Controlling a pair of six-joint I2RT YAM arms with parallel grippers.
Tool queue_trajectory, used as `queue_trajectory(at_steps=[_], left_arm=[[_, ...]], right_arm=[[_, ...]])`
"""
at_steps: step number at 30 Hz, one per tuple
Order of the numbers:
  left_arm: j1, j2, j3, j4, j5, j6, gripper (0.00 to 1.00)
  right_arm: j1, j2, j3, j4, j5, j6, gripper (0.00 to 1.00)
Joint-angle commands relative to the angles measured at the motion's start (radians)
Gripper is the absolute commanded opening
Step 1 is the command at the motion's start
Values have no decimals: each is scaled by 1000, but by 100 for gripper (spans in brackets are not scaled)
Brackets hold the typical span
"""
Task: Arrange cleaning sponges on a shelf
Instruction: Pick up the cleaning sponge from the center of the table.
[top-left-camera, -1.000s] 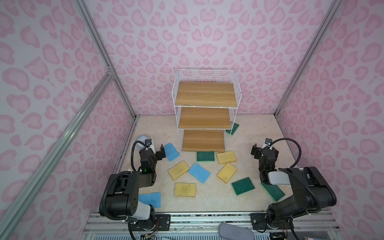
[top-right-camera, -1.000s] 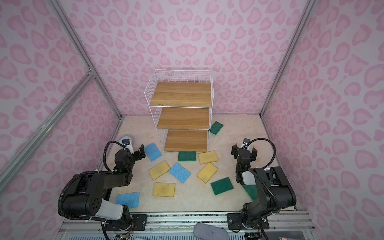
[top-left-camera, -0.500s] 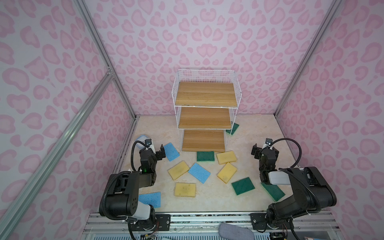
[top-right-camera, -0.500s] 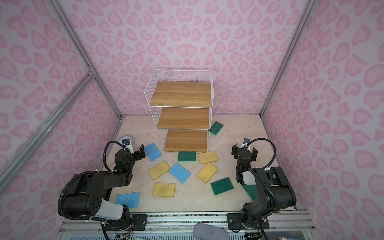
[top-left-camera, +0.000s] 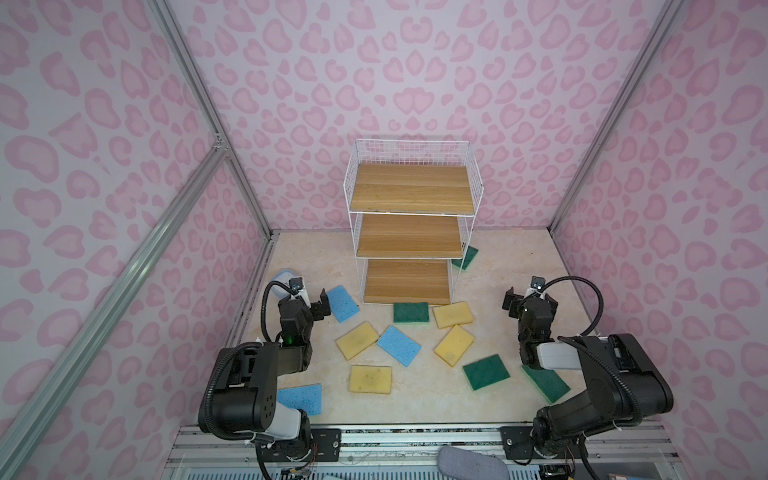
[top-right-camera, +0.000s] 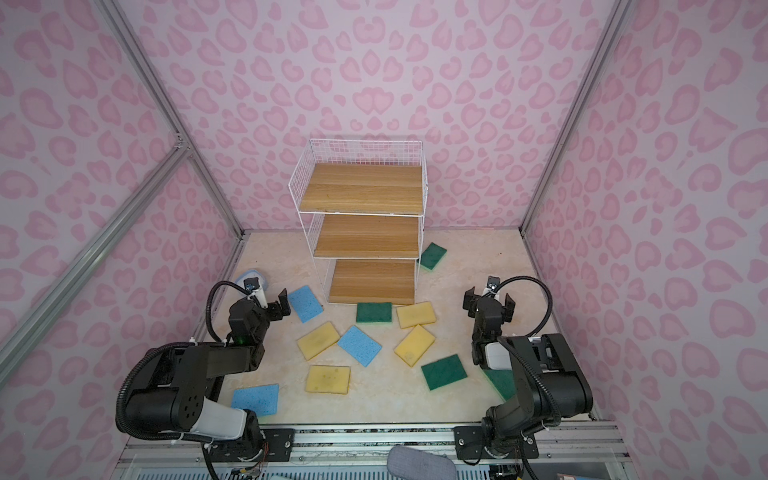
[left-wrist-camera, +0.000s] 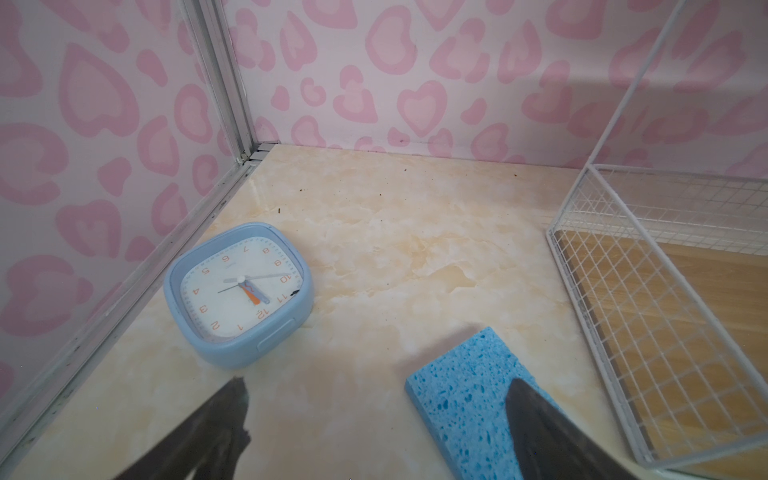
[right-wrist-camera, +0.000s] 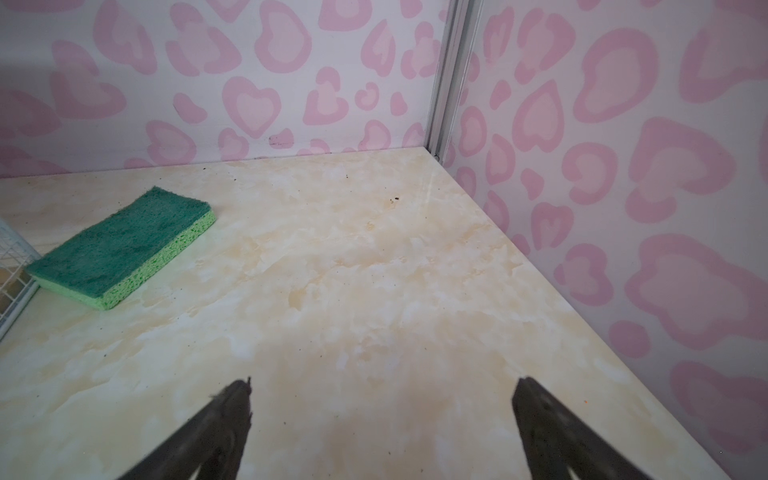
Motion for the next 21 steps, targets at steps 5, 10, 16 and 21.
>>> queue_trajectory(at_steps=[5,10,16,21], left_arm=[[0,-62,79,-140,-71,-26,98],[1,-184,268,-518,-65,-71,98],[-12,-354,425,-903,-36,-225,99],[-93,-507,514,-1211,-4,-263,92]], right_arm=[[49,-53,-24,4,107,-21,99],[166,-205,68,-251,344,-66,99],[171,-411,331,-927,238,245,95],[178,-594,358,-1145,-70,340,92]])
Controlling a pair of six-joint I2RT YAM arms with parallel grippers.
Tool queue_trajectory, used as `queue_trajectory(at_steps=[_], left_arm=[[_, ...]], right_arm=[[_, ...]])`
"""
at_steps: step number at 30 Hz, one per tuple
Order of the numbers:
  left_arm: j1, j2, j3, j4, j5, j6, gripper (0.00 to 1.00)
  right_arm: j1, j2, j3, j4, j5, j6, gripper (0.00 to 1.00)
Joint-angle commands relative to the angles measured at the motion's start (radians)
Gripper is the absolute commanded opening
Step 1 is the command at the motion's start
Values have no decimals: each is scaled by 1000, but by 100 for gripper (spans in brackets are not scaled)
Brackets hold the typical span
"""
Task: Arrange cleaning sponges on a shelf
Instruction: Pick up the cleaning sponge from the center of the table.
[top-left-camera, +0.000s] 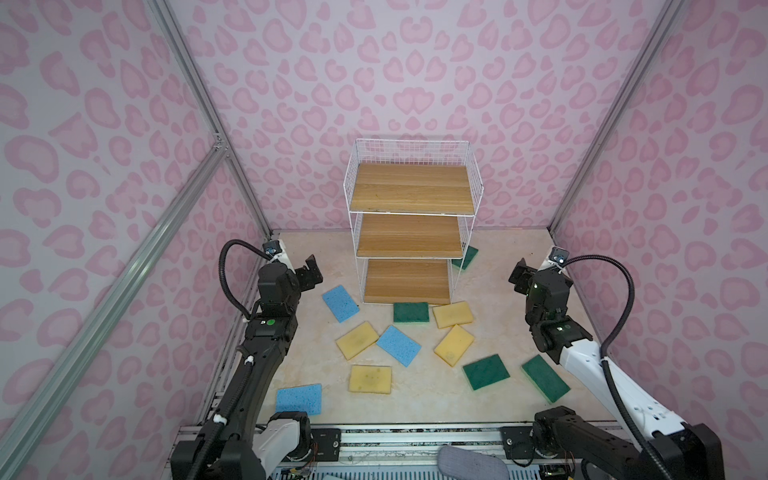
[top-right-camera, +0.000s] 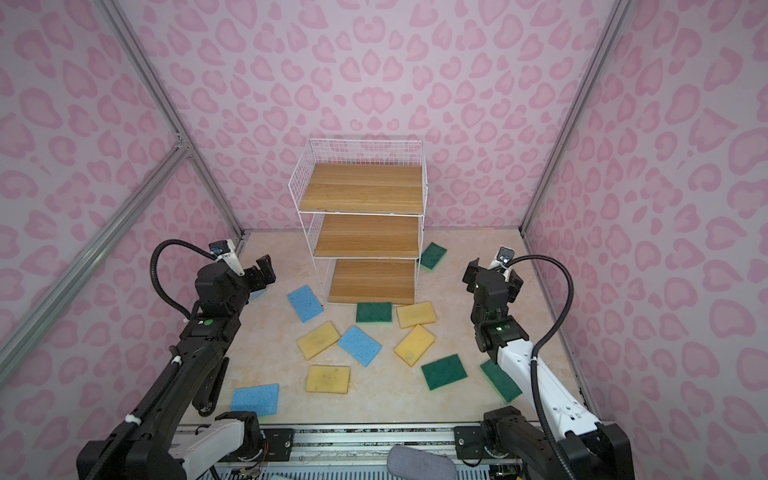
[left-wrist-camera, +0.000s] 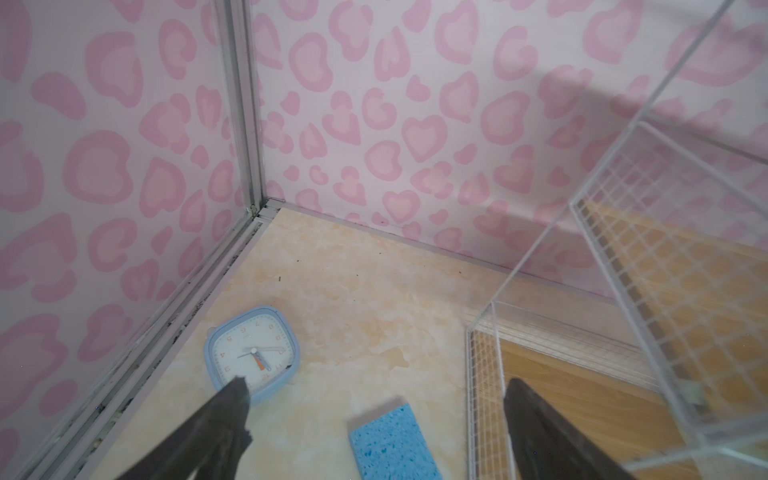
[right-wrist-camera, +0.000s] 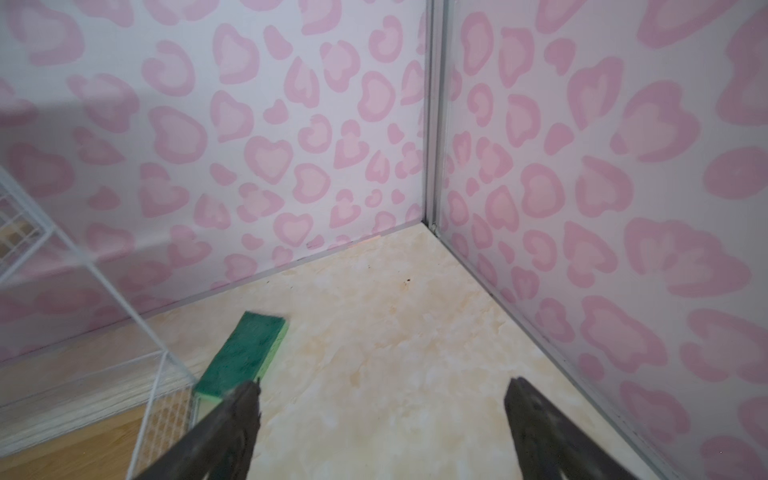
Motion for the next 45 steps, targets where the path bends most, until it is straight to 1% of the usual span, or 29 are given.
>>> queue_trajectory(at_steps=[1,3,6,9,10,12,15,16,19,24,29,32,35,39,45], left_arm=[[-59,-73,50,-323,19,-64,90],[-130,-117,68,-434,-15,-106,87],[-237,-153,68,-559,-57,-188,84],[-334,-159,35,-623,-68,-266,82],[-354,-159,10,-629,-65,-295,82],[-374,-157,-33,-629,-56,-347,81],[-398,-125,-71,-636,-64,-400,76],[-400,-110,-82,-636,-61,-419,74],[-403,-62,-102,-627,-49,-464,73],[-403,38,-119,-595,-58,-496,71],[-401,61,-180,-540,-72,-538,71],[-392,96,-201,-513,-85,-550,70],[-374,136,-212,-477,-80,-559,69],[-339,155,-239,-396,-45,-554,67],[-292,170,-278,-314,5,-543,61]], right_arm=[[7,-95,0,-300,-248,130,92],[11,-164,-15,-355,-351,177,92],[32,-232,-54,-384,-474,221,92],[77,-262,-88,-393,-564,246,92],[90,-264,-104,-383,-612,247,92],[112,-263,-137,-355,-681,245,93],[126,-247,-172,-334,-728,255,92],[127,-233,-173,-329,-750,257,91],[136,-186,-163,-331,-809,255,89],[190,-131,-170,-274,-852,287,89],[202,-78,-151,-243,-862,310,89],[219,-86,-156,-234,-817,332,89],[225,-98,-177,-222,-789,384,89],[242,-124,-204,-211,-745,447,89],[252,-127,-189,-260,-695,503,89]])
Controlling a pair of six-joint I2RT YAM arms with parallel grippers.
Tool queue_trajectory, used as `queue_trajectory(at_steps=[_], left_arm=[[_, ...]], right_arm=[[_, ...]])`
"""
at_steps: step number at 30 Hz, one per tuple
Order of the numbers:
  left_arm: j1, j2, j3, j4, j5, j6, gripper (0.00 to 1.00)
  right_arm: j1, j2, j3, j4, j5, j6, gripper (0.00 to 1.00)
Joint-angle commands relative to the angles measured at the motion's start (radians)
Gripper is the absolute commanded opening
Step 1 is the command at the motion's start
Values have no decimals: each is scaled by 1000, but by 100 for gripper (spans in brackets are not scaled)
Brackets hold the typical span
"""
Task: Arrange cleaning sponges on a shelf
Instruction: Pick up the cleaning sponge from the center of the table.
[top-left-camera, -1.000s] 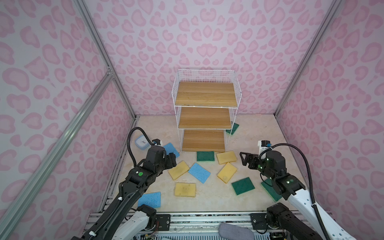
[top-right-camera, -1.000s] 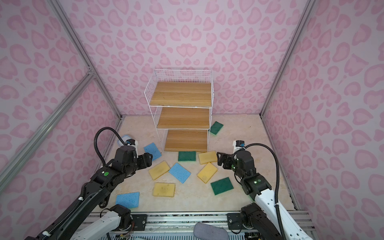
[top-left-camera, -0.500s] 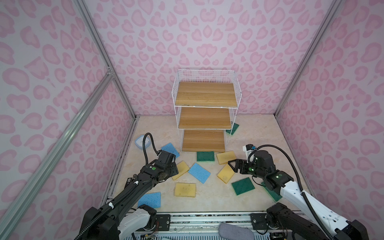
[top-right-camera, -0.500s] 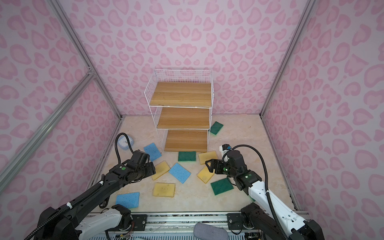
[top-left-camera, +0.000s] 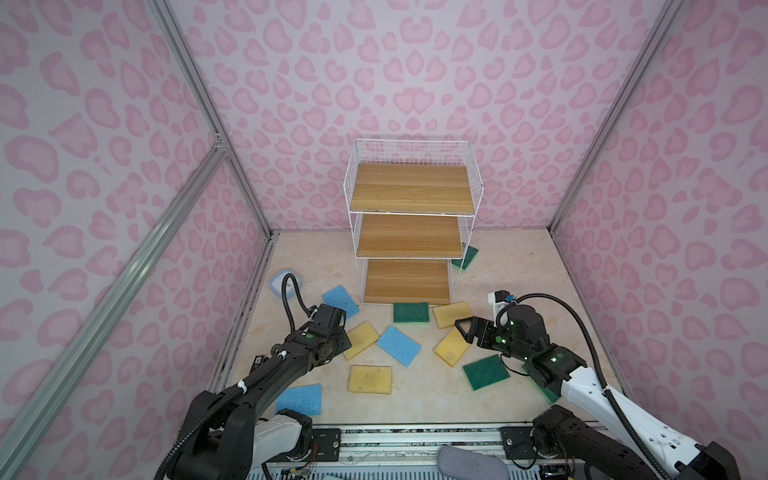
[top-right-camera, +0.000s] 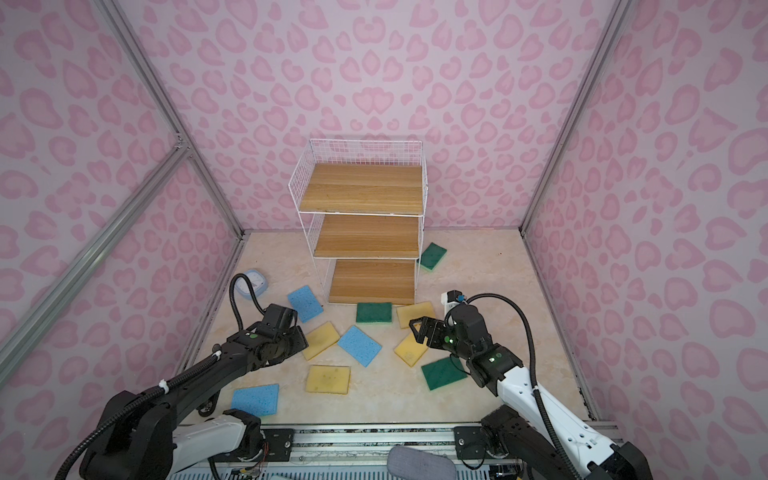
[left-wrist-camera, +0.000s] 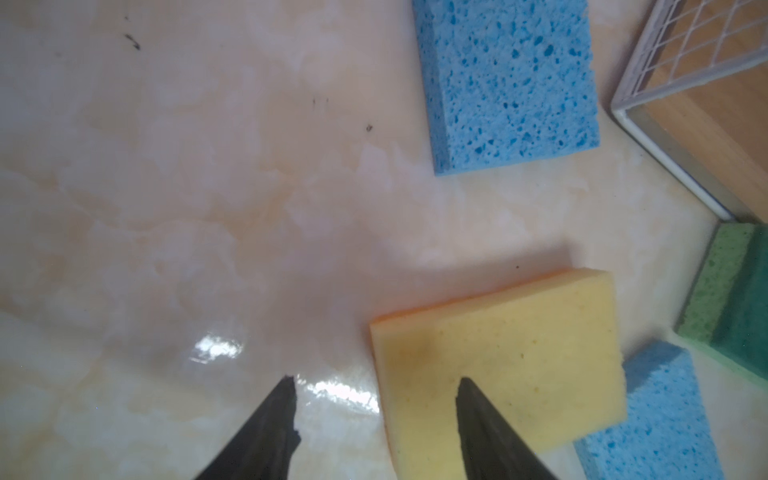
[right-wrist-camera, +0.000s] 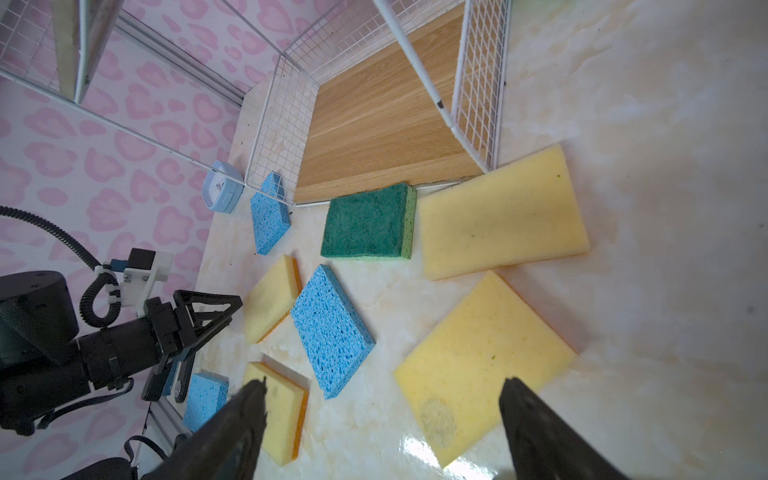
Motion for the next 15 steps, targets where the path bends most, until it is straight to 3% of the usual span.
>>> queue_trajectory(at_steps=[1,9,15], left_arm=[[13,10,-19,87,40,-4,60],[21,70,-18,169,83,-3,50],[21,100,-5,183,88,18,22]], right_arm=[[4,1,13,-25,50,53,89],[4,32,85,-103,77,42,89],[3,67,102,-104,53,22,90]])
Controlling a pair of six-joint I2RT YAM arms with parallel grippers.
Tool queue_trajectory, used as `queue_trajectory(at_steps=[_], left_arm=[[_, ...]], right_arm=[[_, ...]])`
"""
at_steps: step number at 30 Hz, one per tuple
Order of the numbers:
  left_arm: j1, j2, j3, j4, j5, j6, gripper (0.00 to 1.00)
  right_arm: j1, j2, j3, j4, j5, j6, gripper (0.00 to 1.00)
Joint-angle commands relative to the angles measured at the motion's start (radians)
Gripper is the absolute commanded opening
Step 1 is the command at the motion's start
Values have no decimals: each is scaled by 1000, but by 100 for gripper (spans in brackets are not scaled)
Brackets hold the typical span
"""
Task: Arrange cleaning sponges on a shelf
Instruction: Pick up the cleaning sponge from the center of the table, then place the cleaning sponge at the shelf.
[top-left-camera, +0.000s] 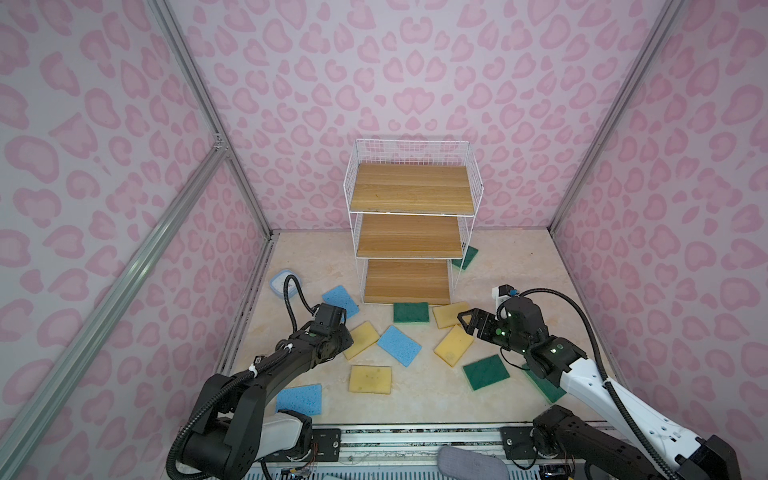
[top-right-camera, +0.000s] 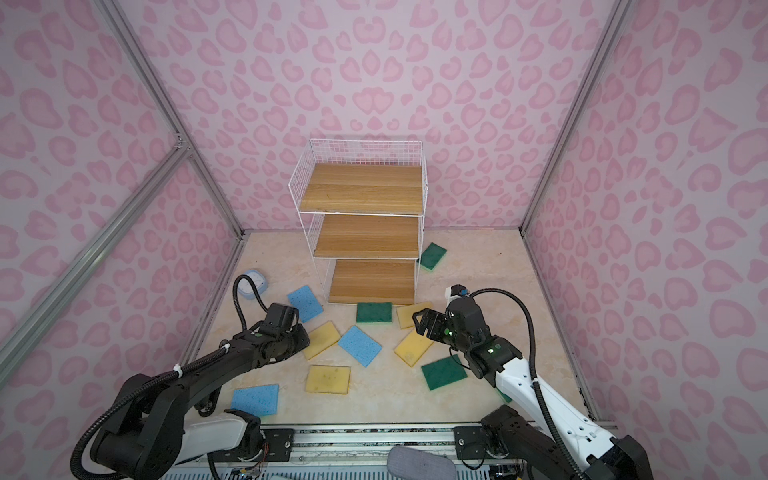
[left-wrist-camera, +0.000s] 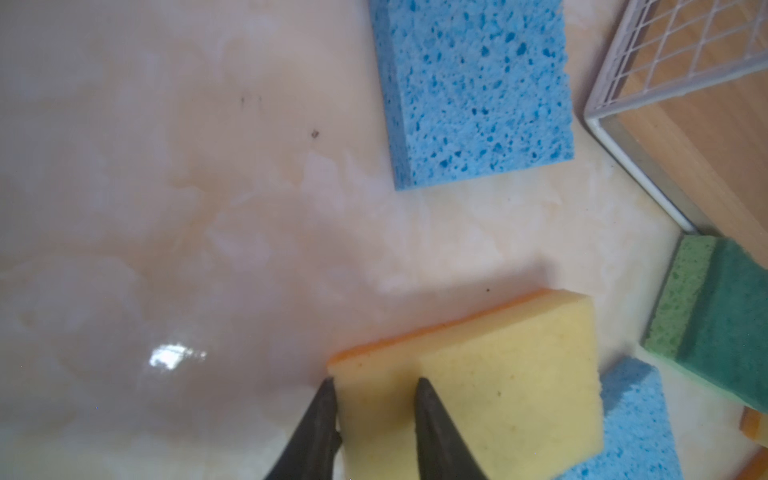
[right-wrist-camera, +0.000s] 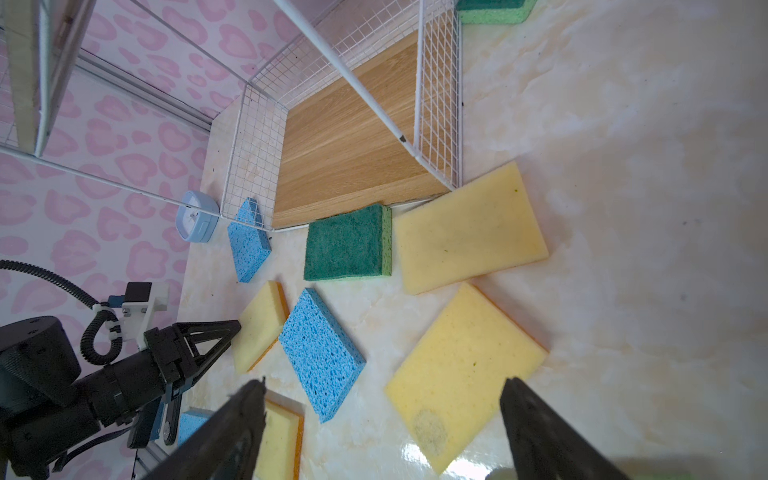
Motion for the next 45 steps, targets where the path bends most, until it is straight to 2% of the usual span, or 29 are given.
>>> queue_trajectory(at_steps=[1,5,10,15,19,23,28,38,45], left_arm=[[0,12,14,29,11,15,18],[0,19,18,24,17,26,4],[-1,-1,69,-40,25,79,4],[-2,-73,203,-186,51,158,4],[-2,-123,347,-311,150,237,4],[-15,-128,513,-462,321,322,4],[-70,-128,661,-609,384,387,4],[-109,-107,727,-618,438,383,4],[-118,-39,849,-618,457,383,4]], right_arm=[[-1,14,5,-14,-18,-21,90],[-1,35,17,-17,-55,-55,91],[-4,75,62,-43,-134,-126,93],[-4,127,142,-97,-235,-211,95],[-5,161,219,-139,-317,-261,95],[-4,176,288,-148,-404,-273,77],[-3,198,353,-157,-523,-286,64],[-3,281,449,-90,-707,-259,68],[2,308,473,-8,-758,-196,69]])
